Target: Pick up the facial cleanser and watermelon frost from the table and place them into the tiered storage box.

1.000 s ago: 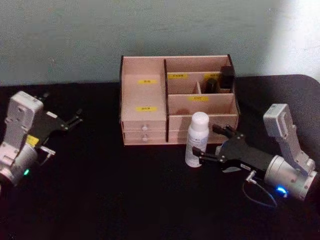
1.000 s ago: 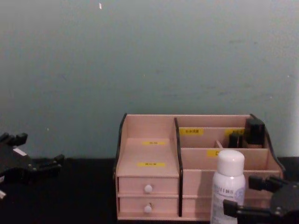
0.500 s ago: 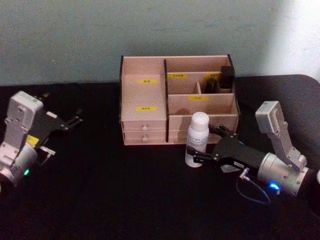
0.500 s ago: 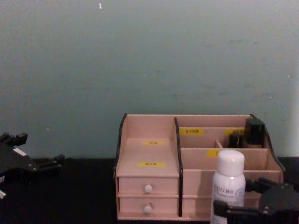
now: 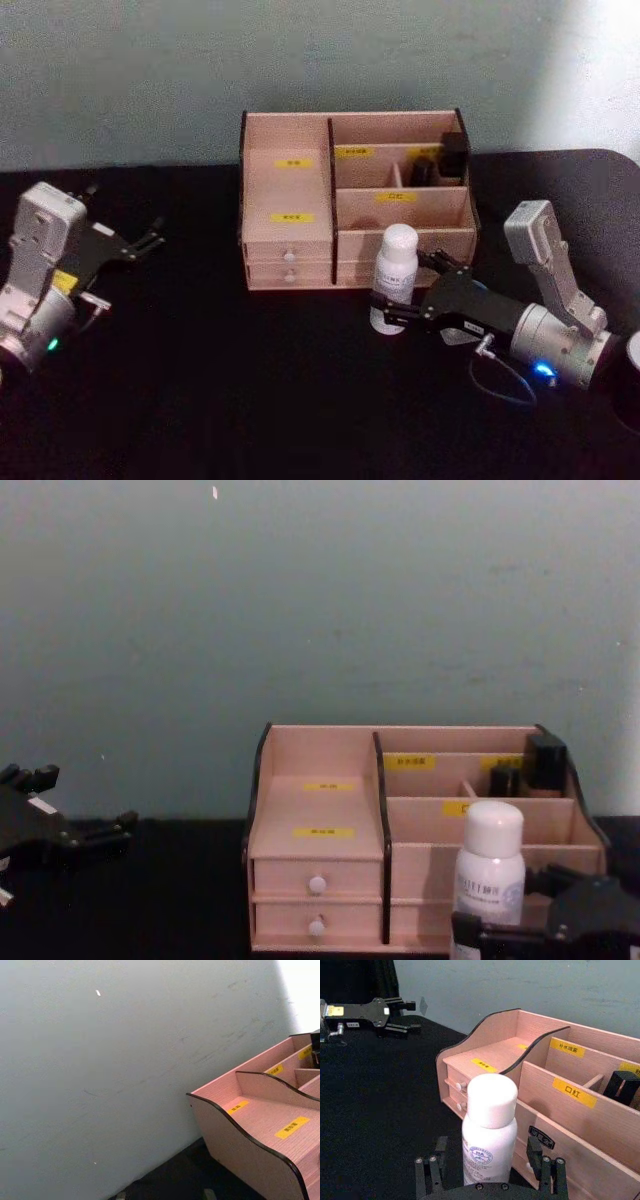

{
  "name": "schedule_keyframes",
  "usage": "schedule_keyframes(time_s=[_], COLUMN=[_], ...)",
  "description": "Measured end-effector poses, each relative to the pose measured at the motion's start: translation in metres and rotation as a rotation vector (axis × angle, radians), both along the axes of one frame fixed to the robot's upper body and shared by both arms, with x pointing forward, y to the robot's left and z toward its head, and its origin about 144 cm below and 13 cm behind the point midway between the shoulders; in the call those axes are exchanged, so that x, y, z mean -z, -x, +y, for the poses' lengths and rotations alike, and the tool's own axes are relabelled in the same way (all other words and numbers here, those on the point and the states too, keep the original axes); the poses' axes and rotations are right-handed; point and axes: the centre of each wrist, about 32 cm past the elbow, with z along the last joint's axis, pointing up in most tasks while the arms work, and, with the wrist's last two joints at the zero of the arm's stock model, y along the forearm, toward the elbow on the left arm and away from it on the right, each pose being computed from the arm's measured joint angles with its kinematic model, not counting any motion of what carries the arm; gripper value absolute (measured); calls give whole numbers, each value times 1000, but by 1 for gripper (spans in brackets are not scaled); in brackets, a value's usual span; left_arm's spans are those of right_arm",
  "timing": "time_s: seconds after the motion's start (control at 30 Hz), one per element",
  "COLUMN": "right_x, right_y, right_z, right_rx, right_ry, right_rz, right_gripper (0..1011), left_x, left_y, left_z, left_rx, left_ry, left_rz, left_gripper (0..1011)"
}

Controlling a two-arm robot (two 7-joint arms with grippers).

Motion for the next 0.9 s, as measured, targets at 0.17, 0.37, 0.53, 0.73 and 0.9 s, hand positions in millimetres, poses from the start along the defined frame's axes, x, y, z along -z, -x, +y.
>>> schedule_keyframes(time_s=[0.17, 0.37, 0.53, 0.73, 0.9], right_x=[0, 0, 0, 0, 0], right_y=[0, 0, 0, 1, 1], right_z=[0, 0, 0, 0, 0], right_rx=[0, -1, -1, -1, 0], right_ry=[0, 0, 0, 0, -1], right_rz=[0, -1, -1, -2, -2], right_gripper=[1002, 1002, 967, 821, 652], left_x=[0, 0, 0, 0, 0], left_y=[0, 0, 0, 0, 0], left_z=[0, 0, 0, 0, 0], left_rx=[0, 0, 0, 0, 0], left_ry=[0, 0, 0, 0, 0], left_rz=[0, 0, 0, 0, 0], left_gripper=[1001, 1001, 1001, 1001, 1001])
